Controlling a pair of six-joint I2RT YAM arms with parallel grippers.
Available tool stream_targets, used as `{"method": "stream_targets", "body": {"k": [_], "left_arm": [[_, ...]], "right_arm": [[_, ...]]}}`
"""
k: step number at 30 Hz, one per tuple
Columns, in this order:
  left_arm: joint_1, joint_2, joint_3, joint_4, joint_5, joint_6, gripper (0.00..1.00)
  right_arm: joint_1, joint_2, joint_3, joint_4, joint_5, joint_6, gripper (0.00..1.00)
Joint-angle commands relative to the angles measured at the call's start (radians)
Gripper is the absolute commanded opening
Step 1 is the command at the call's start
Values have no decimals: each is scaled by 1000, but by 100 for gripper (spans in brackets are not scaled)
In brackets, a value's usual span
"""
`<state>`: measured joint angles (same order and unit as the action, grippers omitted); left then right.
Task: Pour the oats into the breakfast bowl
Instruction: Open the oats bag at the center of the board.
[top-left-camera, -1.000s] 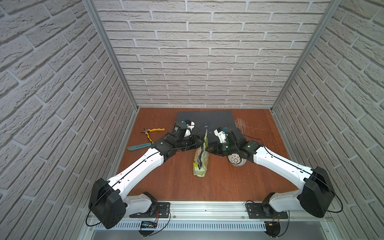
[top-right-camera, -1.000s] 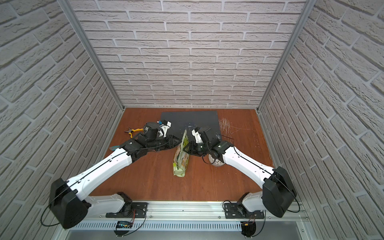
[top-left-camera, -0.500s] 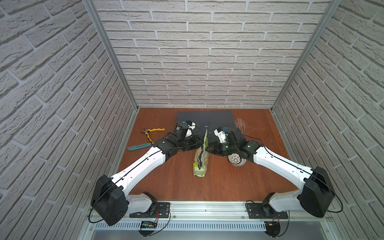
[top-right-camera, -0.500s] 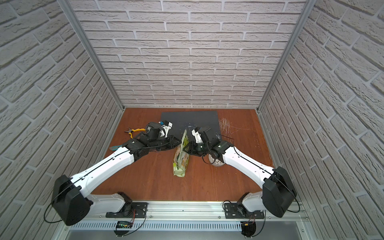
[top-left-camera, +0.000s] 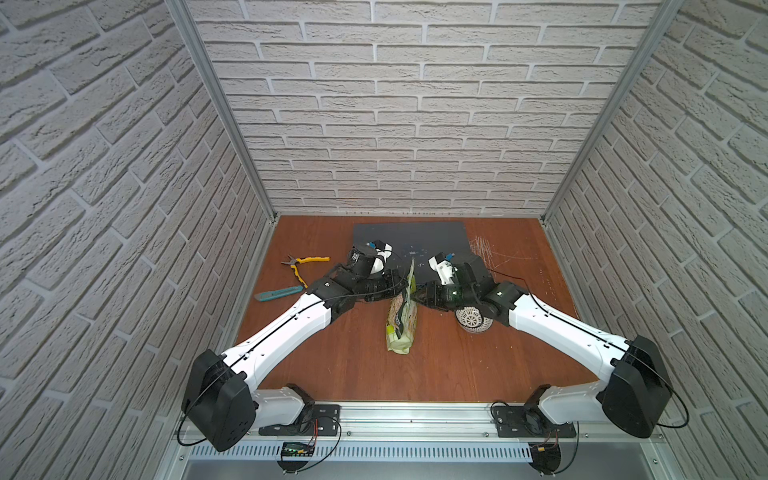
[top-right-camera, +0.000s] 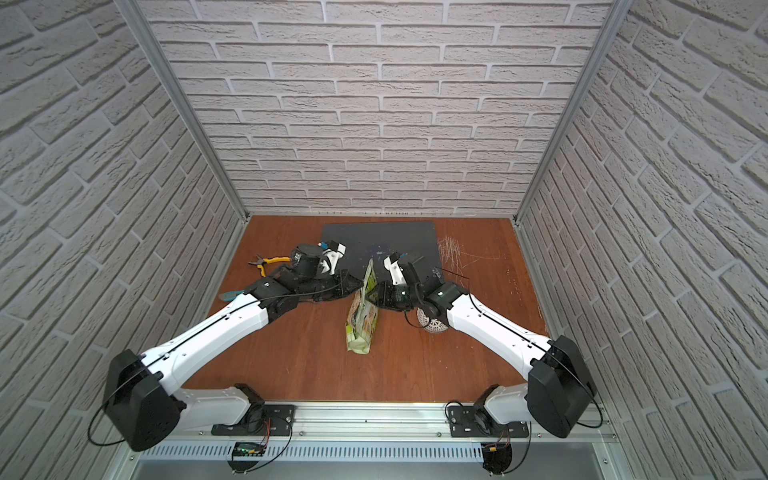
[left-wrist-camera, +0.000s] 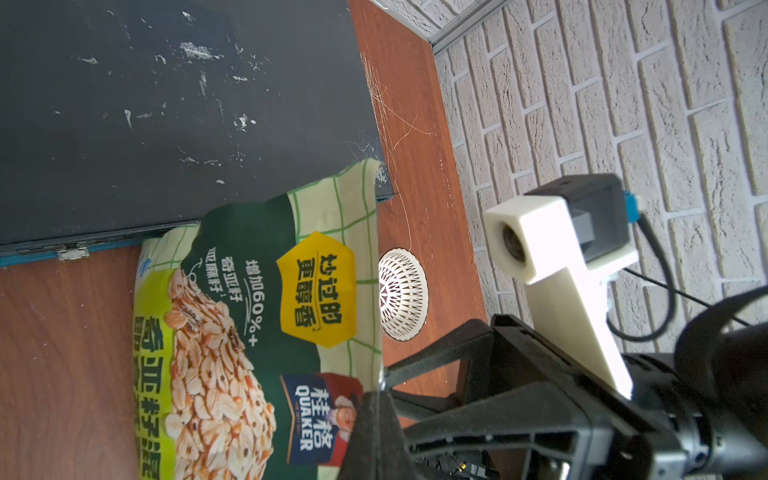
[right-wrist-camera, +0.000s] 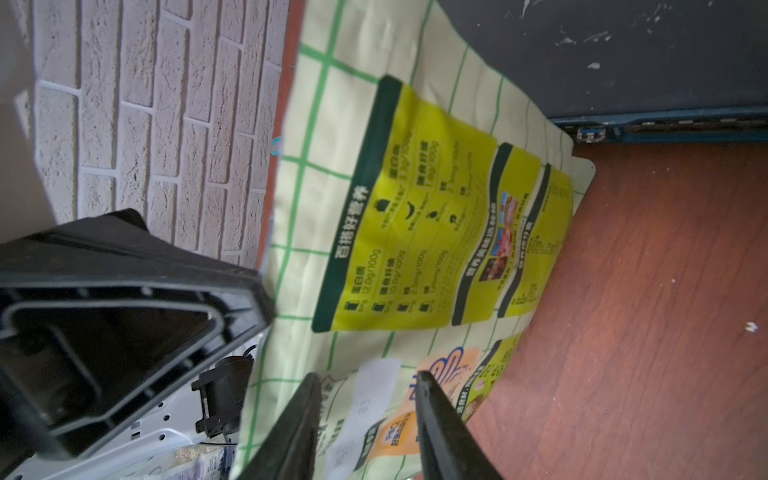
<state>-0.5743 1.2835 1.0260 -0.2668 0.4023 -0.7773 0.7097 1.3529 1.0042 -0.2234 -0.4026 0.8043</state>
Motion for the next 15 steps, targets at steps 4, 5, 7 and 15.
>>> {"method": "stream_targets", "body": {"k": [4, 5, 7, 15], "left_arm": [[6, 2, -16, 84, 37, -25, 0], [6, 2, -18, 89, 40, -27, 0], [5, 2, -20, 90, 41, -29, 0], [5, -3, -23, 87, 36, -29, 0]], "right_arm": [[7, -63, -18, 112, -5, 26, 45], [7, -60, -18, 116, -5, 29, 45], [7, -51, -16, 125, -10, 35, 46], [11, -15, -15, 120, -10, 40, 43]]}}
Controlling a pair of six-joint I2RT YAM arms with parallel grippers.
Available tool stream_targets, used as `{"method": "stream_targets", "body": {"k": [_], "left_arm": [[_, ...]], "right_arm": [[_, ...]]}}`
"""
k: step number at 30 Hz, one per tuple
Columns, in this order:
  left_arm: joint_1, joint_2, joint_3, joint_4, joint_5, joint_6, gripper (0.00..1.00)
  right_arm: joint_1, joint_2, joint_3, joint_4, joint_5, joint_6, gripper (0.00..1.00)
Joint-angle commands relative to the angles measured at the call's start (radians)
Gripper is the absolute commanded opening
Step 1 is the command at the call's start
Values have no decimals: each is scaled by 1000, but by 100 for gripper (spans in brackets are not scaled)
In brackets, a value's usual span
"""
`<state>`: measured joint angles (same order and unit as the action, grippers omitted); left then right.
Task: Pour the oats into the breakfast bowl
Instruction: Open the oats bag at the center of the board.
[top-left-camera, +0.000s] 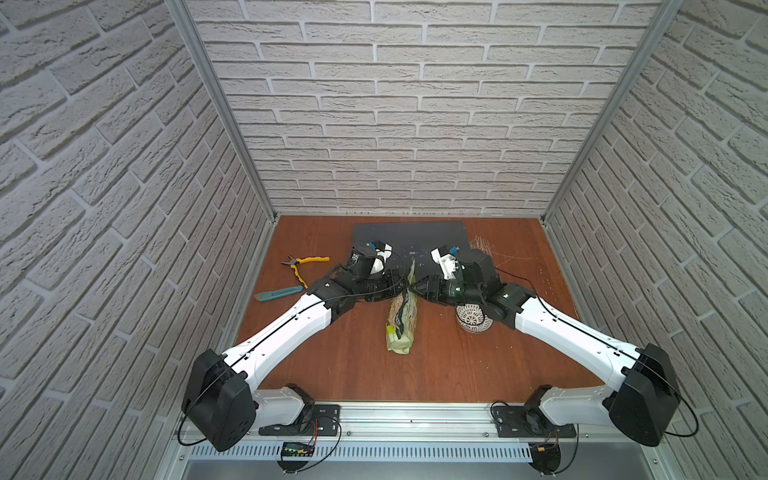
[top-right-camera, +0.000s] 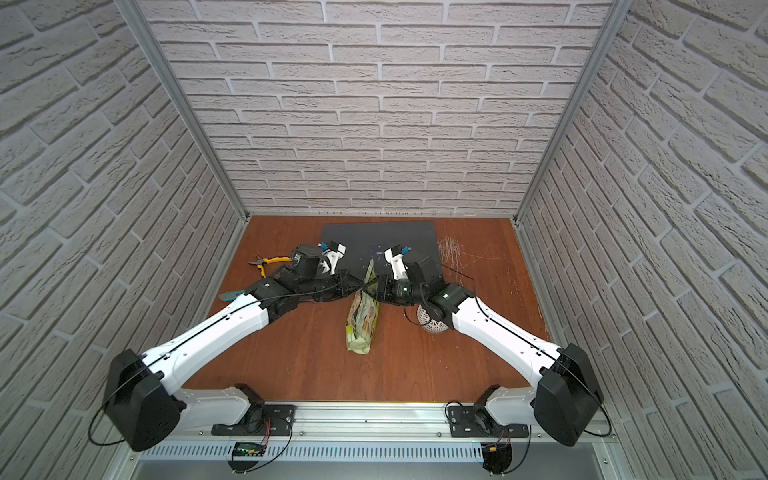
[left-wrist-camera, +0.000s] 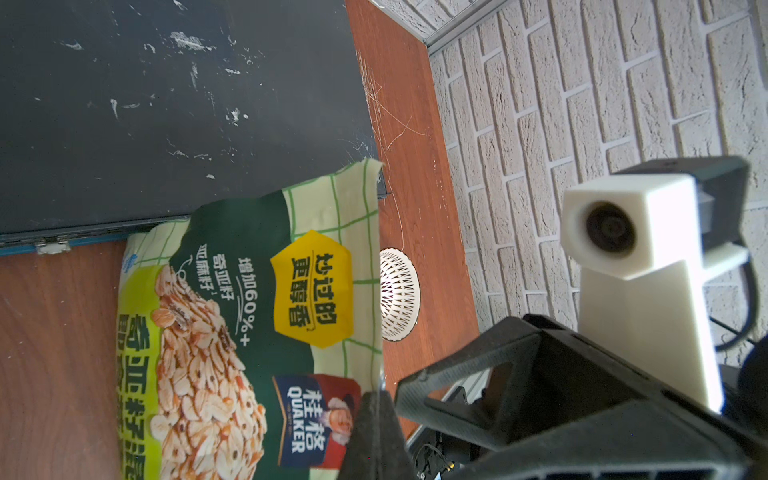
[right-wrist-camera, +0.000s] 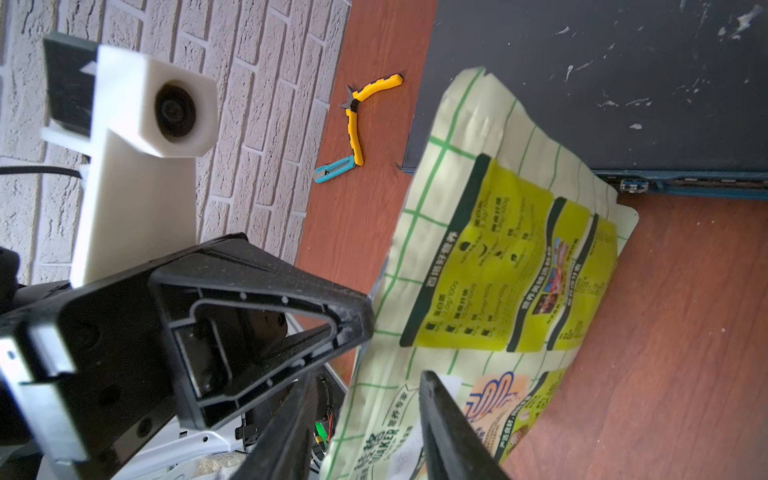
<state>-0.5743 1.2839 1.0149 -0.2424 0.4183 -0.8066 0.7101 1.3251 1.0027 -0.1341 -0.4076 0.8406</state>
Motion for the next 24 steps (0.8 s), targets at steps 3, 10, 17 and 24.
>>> {"method": "stream_targets", "body": {"k": [3, 10, 17, 24], "left_arm": [[4, -4, -12, 61, 18, 1, 0], [5, -1, -10, 63, 15, 0, 0], [5, -9, -10, 62, 11, 0, 0], [5, -8, -7, 60, 7, 3, 0]], "right_arm": [[13, 24, -15, 9, -1, -2, 41], [26, 61, -10, -21, -17, -12, 41], [37, 75, 9, -75, 26, -38, 41], [43, 87, 0, -35, 2, -15, 45]]}}
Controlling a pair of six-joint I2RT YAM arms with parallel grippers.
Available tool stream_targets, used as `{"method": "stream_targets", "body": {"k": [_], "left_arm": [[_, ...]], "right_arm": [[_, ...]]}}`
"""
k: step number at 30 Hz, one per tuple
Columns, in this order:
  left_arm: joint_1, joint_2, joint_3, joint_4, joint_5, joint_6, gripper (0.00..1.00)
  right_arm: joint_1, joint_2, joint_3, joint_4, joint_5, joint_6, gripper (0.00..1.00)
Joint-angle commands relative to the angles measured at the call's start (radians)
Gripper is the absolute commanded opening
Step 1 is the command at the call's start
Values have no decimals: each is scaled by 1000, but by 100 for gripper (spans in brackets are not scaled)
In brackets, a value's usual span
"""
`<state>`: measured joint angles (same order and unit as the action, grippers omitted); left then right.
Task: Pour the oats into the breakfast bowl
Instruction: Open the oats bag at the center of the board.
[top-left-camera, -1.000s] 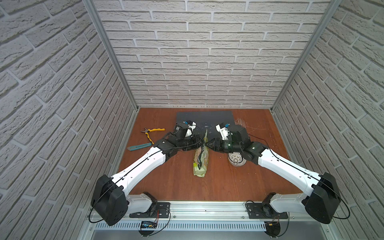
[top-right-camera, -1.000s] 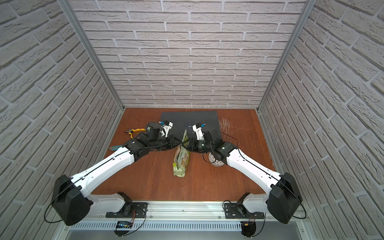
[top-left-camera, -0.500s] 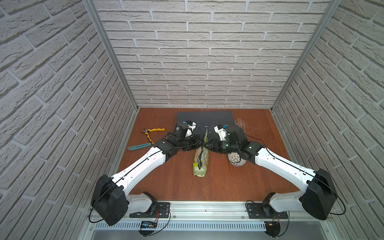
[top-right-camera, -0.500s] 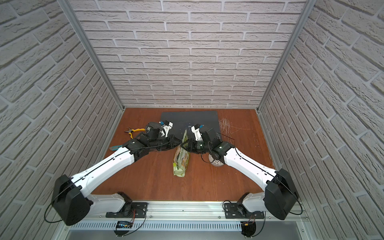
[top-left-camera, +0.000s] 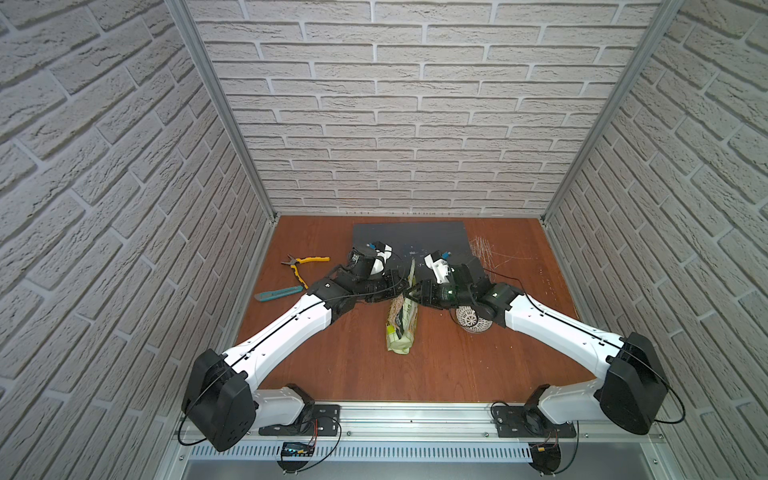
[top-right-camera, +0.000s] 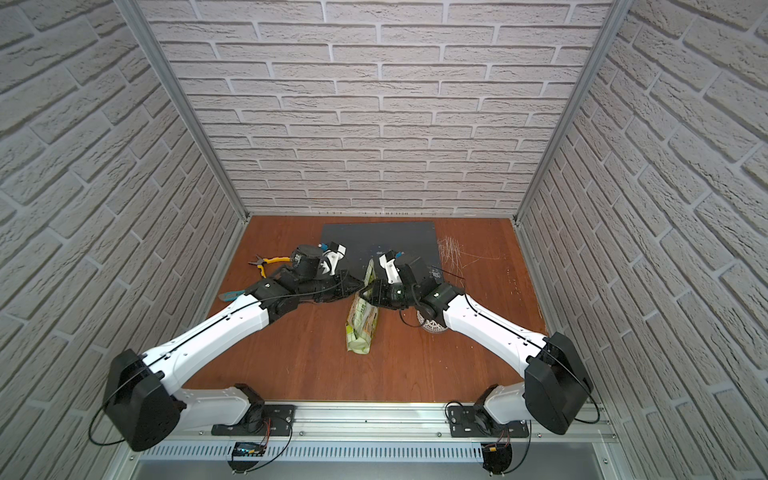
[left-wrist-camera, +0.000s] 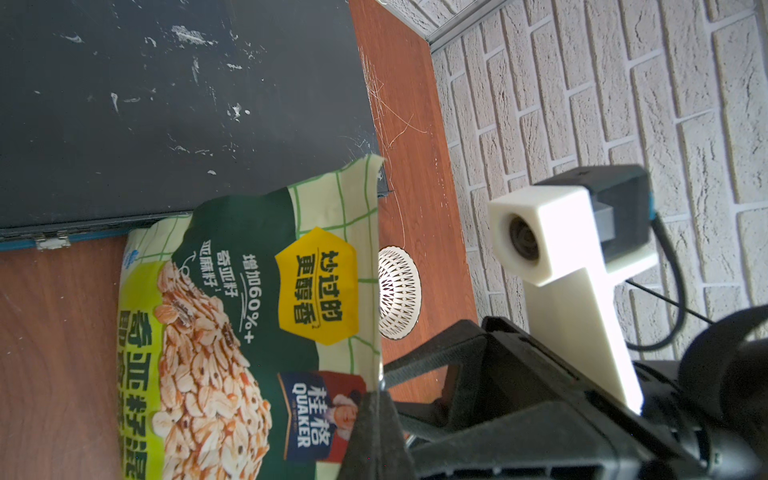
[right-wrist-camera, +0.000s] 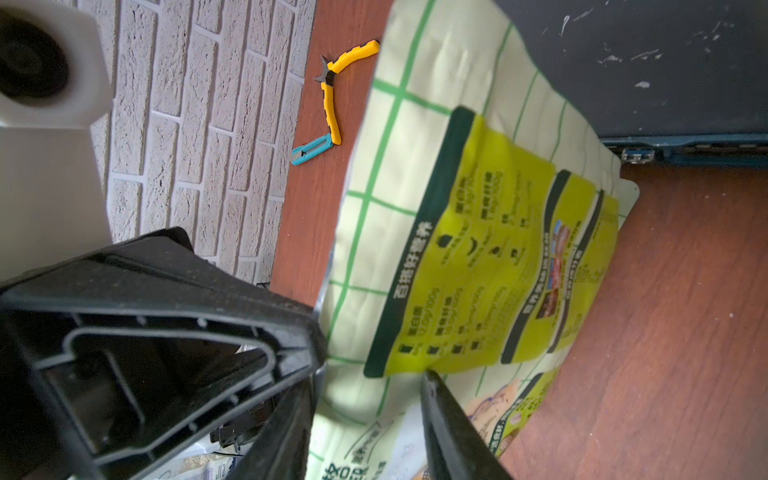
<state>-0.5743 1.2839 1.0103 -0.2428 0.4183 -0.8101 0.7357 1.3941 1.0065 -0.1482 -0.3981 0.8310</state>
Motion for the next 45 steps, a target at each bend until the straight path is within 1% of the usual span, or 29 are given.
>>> {"method": "stream_targets", "body": {"k": [1, 2, 5, 8, 11, 13, 18, 20, 23, 25, 32, 35, 41, 45], "left_arm": [[5, -10, -3, 60, 6, 7, 0], [4, -12, -3, 58, 3, 8, 0], [7, -22, 1, 41, -15, 16, 0], [6, -31, 8, 19, -31, 30, 0], [8, -41, 17, -5, -54, 43, 10], [10, -53, 17, -18, -70, 49, 15], [21, -76, 8, -40, -94, 54, 22], [24, -73, 5, -40, -82, 54, 25], [25, -55, 6, -19, -41, 55, 27], [24, -37, 9, -11, -23, 57, 26], [24, 23, 17, 26, 27, 56, 19], [22, 37, 19, 36, 37, 55, 18], [21, 48, 16, 35, 32, 56, 11], [21, 52, 11, 38, 32, 56, 11]], "right_arm": [[17, 18, -3, -28, 2, -8, 43], [18, 19, -2, -39, 13, -13, 40], [17, 16, 2, -73, 39, -27, 27], [17, 17, 3, -80, 43, -30, 21], [18, 18, 4, -78, 42, -31, 16], [18, 16, 4, -76, 43, -30, 15], [18, 10, 3, -66, 38, -31, 15], [18, 10, 3, -60, 31, -31, 16], [16, 10, 4, -55, 26, -33, 16], [17, 8, 4, -54, 26, -34, 16], [17, 6, 8, -59, 25, -35, 17], [17, 5, 9, -62, 25, -36, 17], [17, 4, 11, -64, 24, -37, 17], [18, 1, 11, -61, 21, -37, 17]]}}
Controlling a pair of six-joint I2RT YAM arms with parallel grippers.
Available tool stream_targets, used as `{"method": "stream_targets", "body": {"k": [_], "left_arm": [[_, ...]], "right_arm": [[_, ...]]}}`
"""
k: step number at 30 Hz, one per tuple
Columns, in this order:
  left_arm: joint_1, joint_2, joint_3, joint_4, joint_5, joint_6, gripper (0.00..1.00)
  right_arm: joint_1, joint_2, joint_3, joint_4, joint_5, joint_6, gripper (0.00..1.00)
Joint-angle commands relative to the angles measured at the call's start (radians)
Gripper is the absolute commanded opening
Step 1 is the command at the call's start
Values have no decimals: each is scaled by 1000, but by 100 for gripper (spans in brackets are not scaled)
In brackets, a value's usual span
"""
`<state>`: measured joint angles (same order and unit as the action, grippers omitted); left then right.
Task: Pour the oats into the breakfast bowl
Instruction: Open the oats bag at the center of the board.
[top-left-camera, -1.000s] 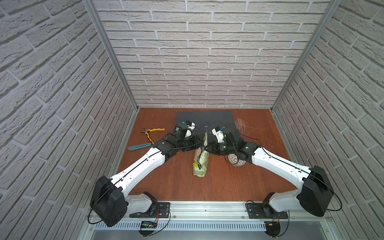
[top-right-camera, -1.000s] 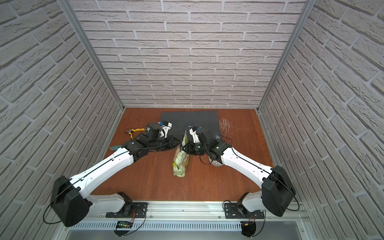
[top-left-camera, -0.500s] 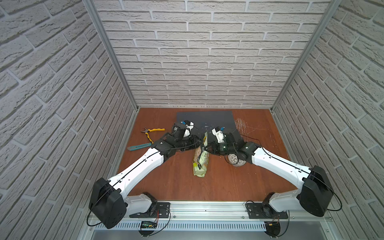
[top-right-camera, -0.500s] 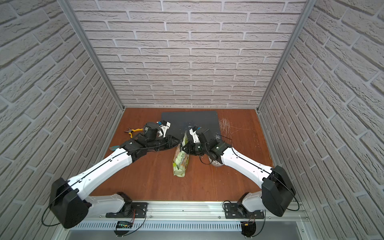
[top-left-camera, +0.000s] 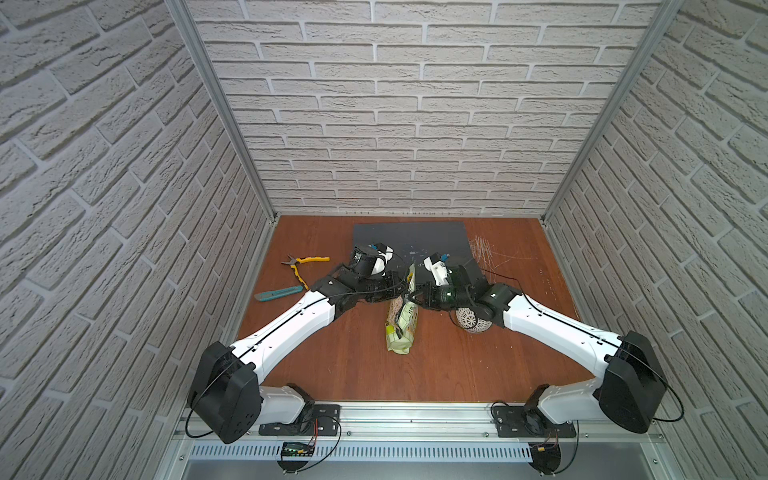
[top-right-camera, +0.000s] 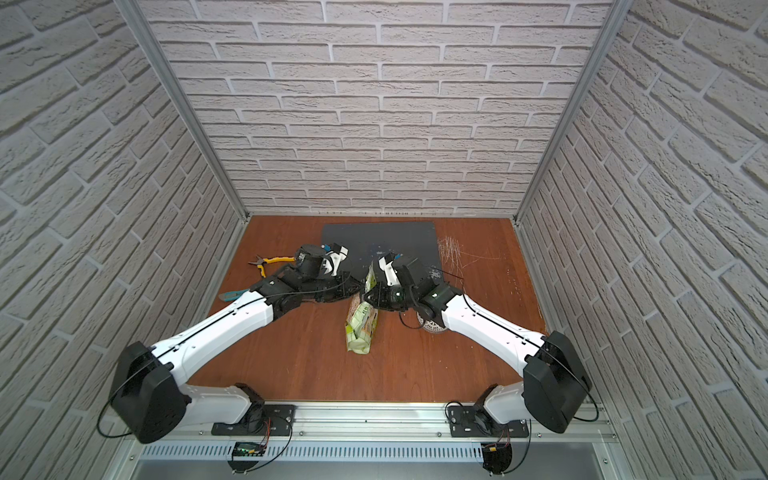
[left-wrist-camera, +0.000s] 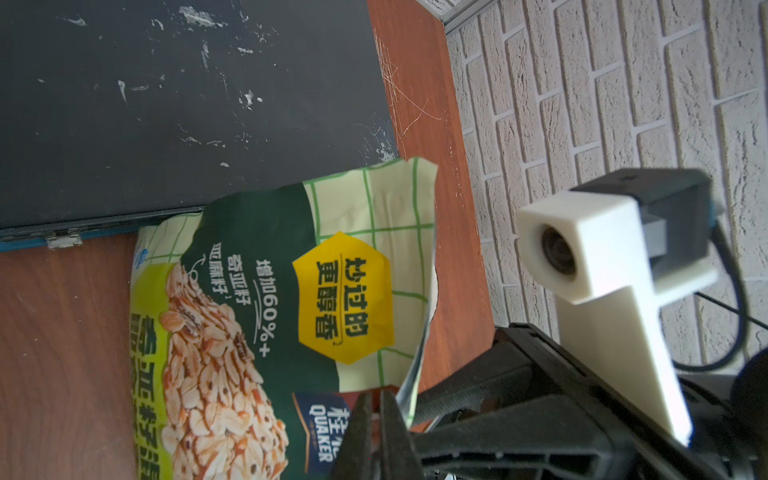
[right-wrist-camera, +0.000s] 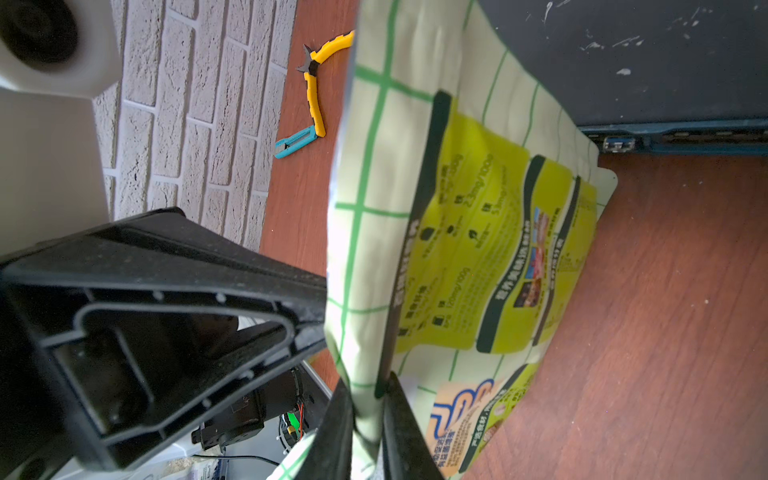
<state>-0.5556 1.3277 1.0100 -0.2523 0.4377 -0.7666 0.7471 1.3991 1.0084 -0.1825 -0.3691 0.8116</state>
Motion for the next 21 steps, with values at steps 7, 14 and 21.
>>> {"method": "stream_targets", "body": {"k": [7, 14, 21], "left_arm": [[-4, 0, 10, 69, 36, 12, 15], [-9, 8, 10, 69, 35, 15, 15], [-18, 34, 17, 88, 52, 13, 15]], "right_arm": [[7, -3, 11, -27, -8, -19, 18], [9, 0, 13, -26, -12, -21, 17], [9, -2, 13, -22, -19, -22, 18]]}}
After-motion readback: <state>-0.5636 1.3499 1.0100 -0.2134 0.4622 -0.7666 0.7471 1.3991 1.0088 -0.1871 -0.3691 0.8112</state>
